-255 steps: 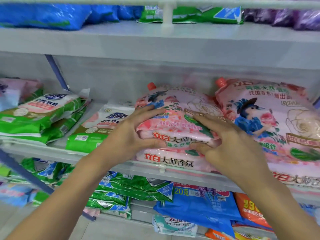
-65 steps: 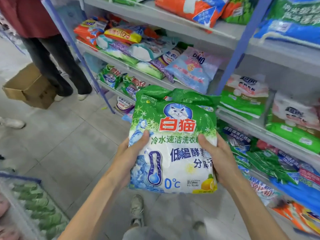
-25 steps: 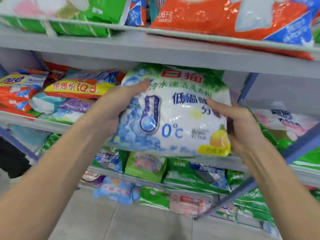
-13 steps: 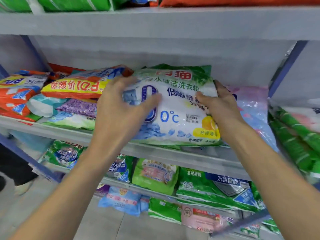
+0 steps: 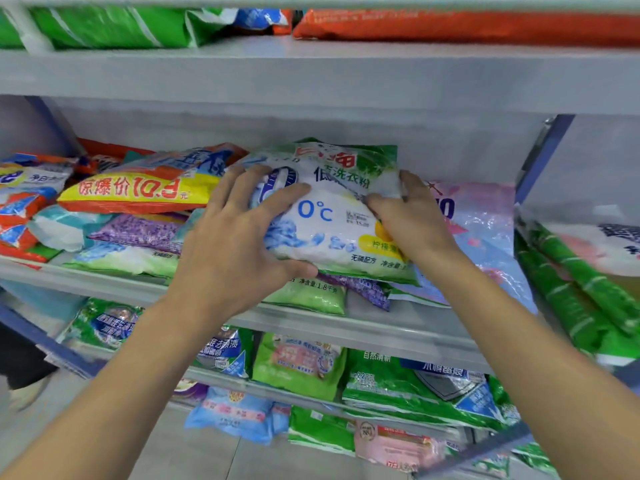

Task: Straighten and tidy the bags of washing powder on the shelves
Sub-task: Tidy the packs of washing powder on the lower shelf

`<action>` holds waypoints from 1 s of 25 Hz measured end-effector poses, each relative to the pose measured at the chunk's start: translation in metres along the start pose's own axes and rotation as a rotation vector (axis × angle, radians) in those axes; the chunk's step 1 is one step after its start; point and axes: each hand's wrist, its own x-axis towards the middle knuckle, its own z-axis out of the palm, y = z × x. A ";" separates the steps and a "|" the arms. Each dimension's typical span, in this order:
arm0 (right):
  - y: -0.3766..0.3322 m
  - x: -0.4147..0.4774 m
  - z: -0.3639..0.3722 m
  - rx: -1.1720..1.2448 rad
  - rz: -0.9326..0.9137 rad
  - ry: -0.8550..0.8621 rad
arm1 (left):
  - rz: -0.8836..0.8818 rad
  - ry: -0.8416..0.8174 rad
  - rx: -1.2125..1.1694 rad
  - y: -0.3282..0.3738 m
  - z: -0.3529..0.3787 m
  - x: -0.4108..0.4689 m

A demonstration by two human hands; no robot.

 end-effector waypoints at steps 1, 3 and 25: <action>0.004 -0.013 -0.006 -0.009 -0.016 -0.030 | 0.007 0.010 0.001 0.001 0.001 0.000; 0.016 -0.041 -0.021 0.013 -0.039 -0.074 | 0.007 0.013 0.049 0.005 0.005 -0.004; 0.032 -0.088 -0.124 0.456 0.219 0.230 | -0.886 -0.379 -1.209 0.160 0.075 -0.021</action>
